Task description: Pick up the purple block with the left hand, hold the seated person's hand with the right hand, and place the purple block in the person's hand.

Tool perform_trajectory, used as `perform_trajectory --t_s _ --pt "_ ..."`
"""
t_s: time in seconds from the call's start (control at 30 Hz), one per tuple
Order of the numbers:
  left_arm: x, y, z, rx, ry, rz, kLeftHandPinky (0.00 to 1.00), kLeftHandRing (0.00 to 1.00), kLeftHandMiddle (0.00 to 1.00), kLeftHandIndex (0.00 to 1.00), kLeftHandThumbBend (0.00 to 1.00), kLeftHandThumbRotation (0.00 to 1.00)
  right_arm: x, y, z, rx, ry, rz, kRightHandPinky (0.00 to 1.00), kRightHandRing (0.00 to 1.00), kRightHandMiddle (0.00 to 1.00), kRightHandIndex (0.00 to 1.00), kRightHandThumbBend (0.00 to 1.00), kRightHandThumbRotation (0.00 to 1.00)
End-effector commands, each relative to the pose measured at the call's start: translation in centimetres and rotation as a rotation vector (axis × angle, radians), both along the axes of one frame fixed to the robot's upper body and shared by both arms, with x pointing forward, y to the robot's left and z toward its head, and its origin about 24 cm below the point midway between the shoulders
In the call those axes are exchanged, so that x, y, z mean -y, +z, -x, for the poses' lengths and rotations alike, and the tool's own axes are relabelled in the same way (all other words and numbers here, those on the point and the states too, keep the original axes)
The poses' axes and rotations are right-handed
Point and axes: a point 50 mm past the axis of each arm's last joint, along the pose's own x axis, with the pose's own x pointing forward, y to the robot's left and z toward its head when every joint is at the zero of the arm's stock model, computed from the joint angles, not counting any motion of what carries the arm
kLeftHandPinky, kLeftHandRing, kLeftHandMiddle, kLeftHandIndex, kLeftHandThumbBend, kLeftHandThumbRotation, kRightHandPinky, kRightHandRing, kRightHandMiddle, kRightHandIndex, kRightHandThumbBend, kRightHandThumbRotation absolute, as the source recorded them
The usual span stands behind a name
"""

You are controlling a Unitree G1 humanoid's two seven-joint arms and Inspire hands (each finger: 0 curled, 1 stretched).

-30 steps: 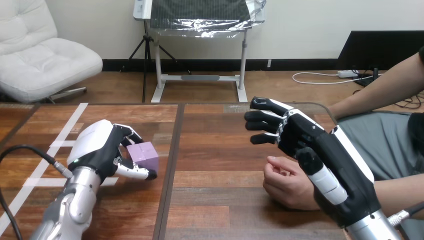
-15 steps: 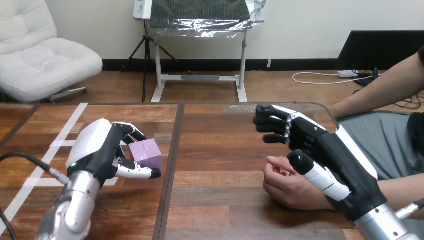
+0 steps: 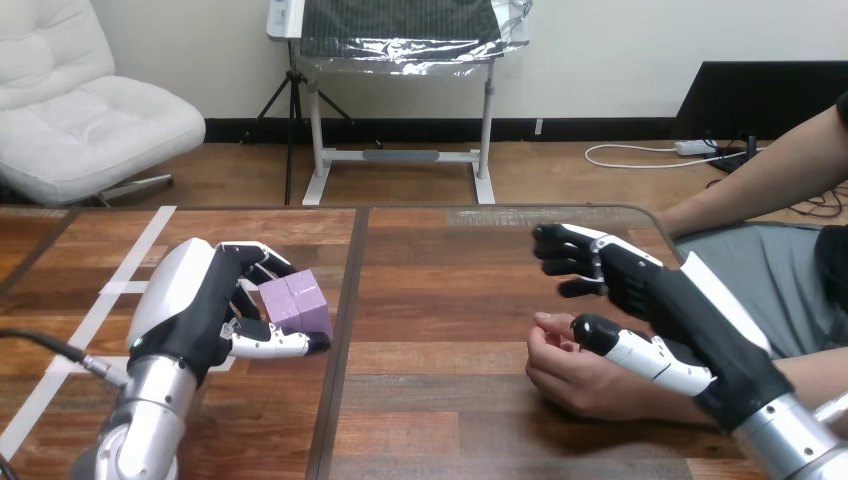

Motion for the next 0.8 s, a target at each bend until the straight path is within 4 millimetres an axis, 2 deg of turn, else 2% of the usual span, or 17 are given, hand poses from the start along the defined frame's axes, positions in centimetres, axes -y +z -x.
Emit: perform_trajectory --t_s 0.0,0.77 --pt "0.9 6.2 -0.2 0.256 -0.024 0.092 0.26 0.33 0.40 0.47 0.63 0.00 1.8 3.9 -2.9 0.211 -0.033 0.104 0.78 0.83 0.85 0.86 0.91 0.74" --pt "1.0 7.8 2.2 0.320 -0.054 0.147 0.30 0.37 0.42 0.44 0.59 0.00 4.5 3.9 -4.1 0.133 -0.076 0.388 0.73 0.84 0.88 0.88 0.92 0.64"
